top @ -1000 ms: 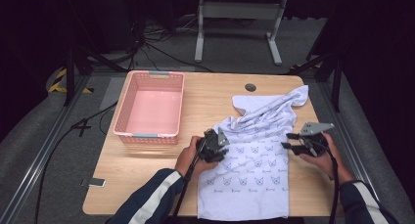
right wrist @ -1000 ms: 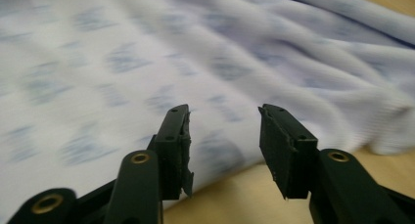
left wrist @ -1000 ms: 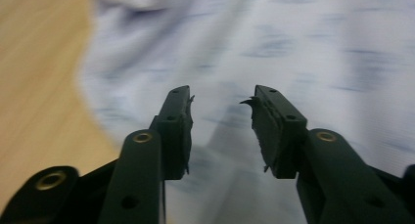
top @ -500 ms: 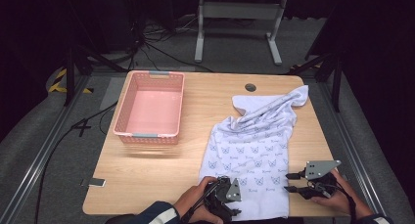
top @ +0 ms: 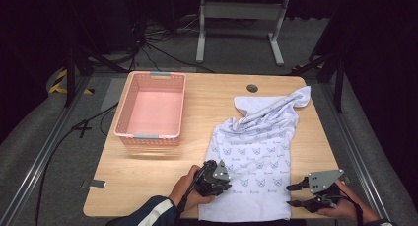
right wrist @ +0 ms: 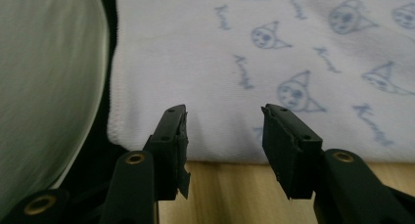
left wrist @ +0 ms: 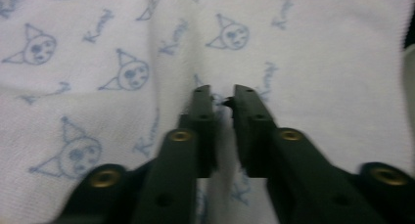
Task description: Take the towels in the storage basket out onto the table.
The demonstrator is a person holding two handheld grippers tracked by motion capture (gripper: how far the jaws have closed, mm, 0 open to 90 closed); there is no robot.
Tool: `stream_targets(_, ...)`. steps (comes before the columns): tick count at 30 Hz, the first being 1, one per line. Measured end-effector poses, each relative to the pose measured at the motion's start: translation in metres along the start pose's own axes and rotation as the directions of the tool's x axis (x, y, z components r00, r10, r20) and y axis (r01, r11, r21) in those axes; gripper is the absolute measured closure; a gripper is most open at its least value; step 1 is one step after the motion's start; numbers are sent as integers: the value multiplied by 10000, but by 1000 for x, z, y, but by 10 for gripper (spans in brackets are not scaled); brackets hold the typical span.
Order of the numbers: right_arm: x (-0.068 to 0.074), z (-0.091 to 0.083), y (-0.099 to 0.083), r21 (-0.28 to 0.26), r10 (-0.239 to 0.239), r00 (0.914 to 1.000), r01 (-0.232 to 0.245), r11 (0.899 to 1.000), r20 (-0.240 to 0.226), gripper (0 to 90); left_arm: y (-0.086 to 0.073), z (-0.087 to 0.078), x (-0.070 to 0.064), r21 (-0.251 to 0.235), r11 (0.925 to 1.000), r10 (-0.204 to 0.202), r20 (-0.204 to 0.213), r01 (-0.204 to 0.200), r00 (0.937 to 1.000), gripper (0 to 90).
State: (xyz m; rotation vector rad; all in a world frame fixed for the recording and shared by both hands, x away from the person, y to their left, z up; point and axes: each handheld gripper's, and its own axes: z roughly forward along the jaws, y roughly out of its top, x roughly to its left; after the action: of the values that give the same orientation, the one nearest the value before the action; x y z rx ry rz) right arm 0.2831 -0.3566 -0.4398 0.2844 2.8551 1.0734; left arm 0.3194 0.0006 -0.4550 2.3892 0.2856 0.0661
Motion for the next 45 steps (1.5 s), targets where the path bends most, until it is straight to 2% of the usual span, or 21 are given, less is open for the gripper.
stream_targets(2,3,3,1,56,-159,9998,160,9999,-99,487,3,2,-7,350,9991,252,-297,-242,9992,624)
stream_targets(4,2,8,2,172,-219,9996,222,9996,-161,484,2,7,-7,528,9979,379,-242,-366,9990,538)
stream_targets(7,3,15,2,568,-302,9995,306,9979,-70,490,-1,7,0,307,9995,95,-283,-86,9996,549)
stream_targets(10,0,18,5,482,-256,9997,255,9985,33,557,-2,7,5,237,9994,240,-270,-233,9993,574)
stream_targets(15,-6,24,12,342,-169,9994,159,9993,289,791,-4,5,22,106,9999,-102,-843,111,9964,573)
stream_targets(18,-12,31,20,260,-50,9992,39,9997,406,827,-3,2,26,321,9991,-244,-1446,293,9892,566)
stream_targets(20,-14,32,22,219,-37,9989,26,9998,477,830,-3,-1,25,268,9992,-251,-1415,292,9896,499)
stream_targets(21,-17,33,31,-93,110,9990,-106,9999,443,831,-2,-5,22,-13,9998,-186,-1187,185,9928,456)
stream_targets(22,-19,32,35,-288,136,9988,-123,9995,464,831,3,-12,10,-496,9987,50,-804,-90,9968,429)
stream_targets(23,-19,32,35,-288,136,9988,-123,9995,464,831,3,-12,10,-496,9987,50,-804,-90,9968,399)
stream_targets(24,-21,32,40,-487,297,9981,-271,9984,532,831,6,-15,0,-626,9969,421,-710,-466,9966,399)
stream_targets(26,-27,30,49,-974,666,9966,-616,9933,484,828,9,-17,-13,-834,9941,666,-373,-695,9971,332)
stream_targets(29,-38,30,64,-1325,1069,9926,-985,9863,576,822,9,-6,-22,-215,9938,1086,-72,-1087,9941,314)
stream_targets(31,-45,35,75,-1310,1369,9885,-1277,9831,637,816,5,4,-21,331,9945,994,-121,-989,9950,325)
stream_targets(33,-52,44,88,-1200,1496,9864,-1408,9827,681,817,2,8,-16,628,9946,852,-392,-827,9956,406)
stream_targets(34,-55,50,94,-1017,1424,9869,-1344,9857,762,817,2,8,-12,483,9971,609,-341,-592,9976,394)
stream_targets(36,-63,62,104,-682,1357,9856,-1292,9893,1006,817,1,4,-4,711,9965,488,-541,-449,9973,459)
stream_targets(38,-73,73,112,-541,1516,9832,-1467,9877,1013,816,-3,3,4,473,9989,70,-542,-45,9985,536)
stream_targets(42,-95,92,126,-498,1608,9769,-1552,9866,1408,771,-7,-1,16,377,9993,-15,-842,47,9964,721)
stream_targets(44,-105,101,130,-635,1861,9637,-1771,9821,1914,684,-7,-3,19,490,9987,-70,-830,111,9965,805)
stream_targets(45,-109,104,132,-750,2063,9556,-1946,9780,2103,625,-9,-6,25,451,9984,-301,-941,345,9951,832)
